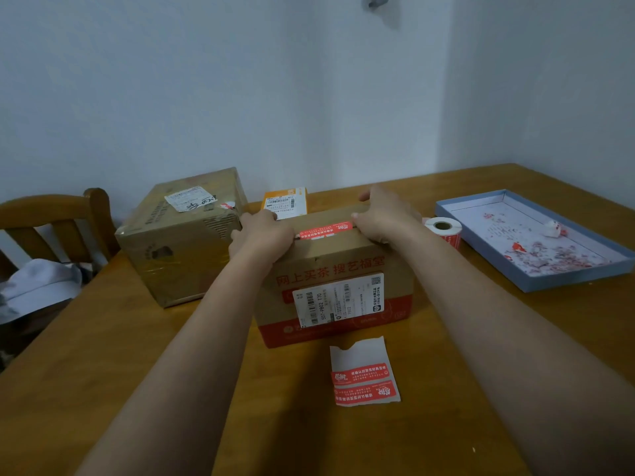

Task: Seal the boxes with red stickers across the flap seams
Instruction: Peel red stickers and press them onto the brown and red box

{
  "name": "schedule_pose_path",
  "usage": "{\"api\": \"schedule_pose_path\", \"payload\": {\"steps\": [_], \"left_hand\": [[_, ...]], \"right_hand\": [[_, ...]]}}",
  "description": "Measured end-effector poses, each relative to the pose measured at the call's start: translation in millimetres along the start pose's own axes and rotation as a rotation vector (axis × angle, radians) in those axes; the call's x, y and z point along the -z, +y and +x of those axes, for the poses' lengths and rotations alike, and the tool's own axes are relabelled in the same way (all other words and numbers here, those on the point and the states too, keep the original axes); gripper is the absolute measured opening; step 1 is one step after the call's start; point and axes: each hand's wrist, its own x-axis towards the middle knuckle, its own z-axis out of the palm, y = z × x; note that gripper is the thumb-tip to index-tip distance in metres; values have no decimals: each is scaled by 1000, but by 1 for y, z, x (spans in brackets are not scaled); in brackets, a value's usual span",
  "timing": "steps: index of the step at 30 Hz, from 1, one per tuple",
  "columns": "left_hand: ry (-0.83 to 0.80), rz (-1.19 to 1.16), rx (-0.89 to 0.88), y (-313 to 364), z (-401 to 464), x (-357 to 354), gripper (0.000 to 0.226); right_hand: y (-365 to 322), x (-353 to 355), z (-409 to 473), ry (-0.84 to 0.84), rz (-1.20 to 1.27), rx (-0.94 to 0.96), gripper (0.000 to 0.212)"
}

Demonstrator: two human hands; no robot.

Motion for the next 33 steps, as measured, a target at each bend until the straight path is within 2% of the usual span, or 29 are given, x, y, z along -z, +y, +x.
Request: {"api": "schedule_pose_path", "payload": {"steps": [1,3,5,8,11,16,18,20,23,25,28,33], "left_hand": [[5,-13,4,0,-1,1,47],[17,-19,19,1,-3,2,47],[25,-6,24,3,-5,2,46],[30,31,4,3,-9,1,46],[13,68,-13,2,-8,2,47],[-9,100,-4,3,-6,1,60],[-5,126,-1,4,-5,0,68],[-5,154,4,6,-7,-1,77],[-22,204,1,8,-11,-3,94],[-43,248,-12,7,-11,-2,98],[-85,253,-16,6,-8,2,99],[-58,150,-5,6,-6,2,92]], "right_hand": [[-1,1,-1,-10,15,-8,54],[-6,0,-4,-22,-3,-44,77],[-13,-7,-9,16,-132,-74,99],[-18,-18,-15,90,-272,-80,111],[-19,-16,-12,75,-251,-80,104],[-7,-5,-6,62,-63,-7,61],[-1,1,-5,56,58,13,53],[-1,3,-8,36,111,10,63],[-5,-6,-14,25,-107,14,104],[-7,-8,-15,26,-176,24,119],[-7,-4,-11,0,-117,-9,117],[-10,-1,-8,-11,-66,-67,95]]}}
